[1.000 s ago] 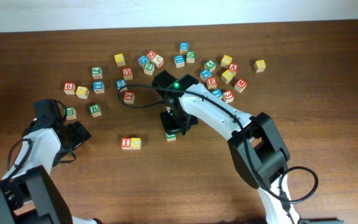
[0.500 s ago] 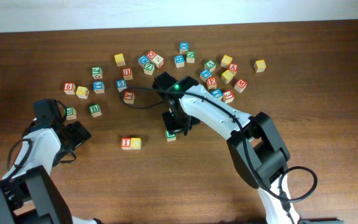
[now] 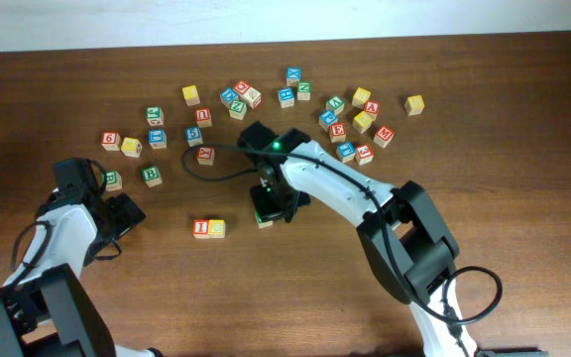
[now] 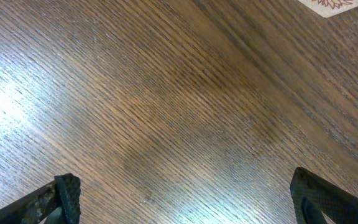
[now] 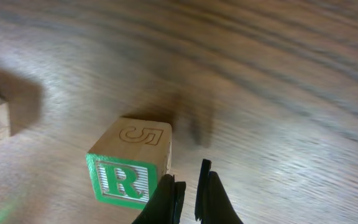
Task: Spell out ICRA
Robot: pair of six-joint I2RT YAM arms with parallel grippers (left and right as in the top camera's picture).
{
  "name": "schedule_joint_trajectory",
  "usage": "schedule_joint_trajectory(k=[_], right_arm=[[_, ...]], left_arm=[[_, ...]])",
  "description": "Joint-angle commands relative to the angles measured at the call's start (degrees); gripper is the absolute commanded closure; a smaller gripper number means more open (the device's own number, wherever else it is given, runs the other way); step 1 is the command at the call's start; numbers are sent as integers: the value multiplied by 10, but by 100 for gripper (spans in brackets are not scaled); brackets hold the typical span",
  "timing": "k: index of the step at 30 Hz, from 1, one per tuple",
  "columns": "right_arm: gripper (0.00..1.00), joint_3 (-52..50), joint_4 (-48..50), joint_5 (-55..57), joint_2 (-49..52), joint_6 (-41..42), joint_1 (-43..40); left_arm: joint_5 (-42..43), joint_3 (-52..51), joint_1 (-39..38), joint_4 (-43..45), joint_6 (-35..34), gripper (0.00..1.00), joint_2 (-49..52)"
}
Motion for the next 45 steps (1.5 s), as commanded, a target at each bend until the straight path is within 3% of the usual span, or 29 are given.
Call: schedule_joint_trajectory(k=[1,9,45], right_arm=[[95,-3,7,-8,4,3,22],[95,-3,8,-8,4,43,29],[95,-3,22,-8,4,43,40]], left_arm=[[-4,-4,3,0,-2,1,-6],[-4,-4,3,0,-2,1,-6],[-4,-4,3,0,-2,1,-6]])
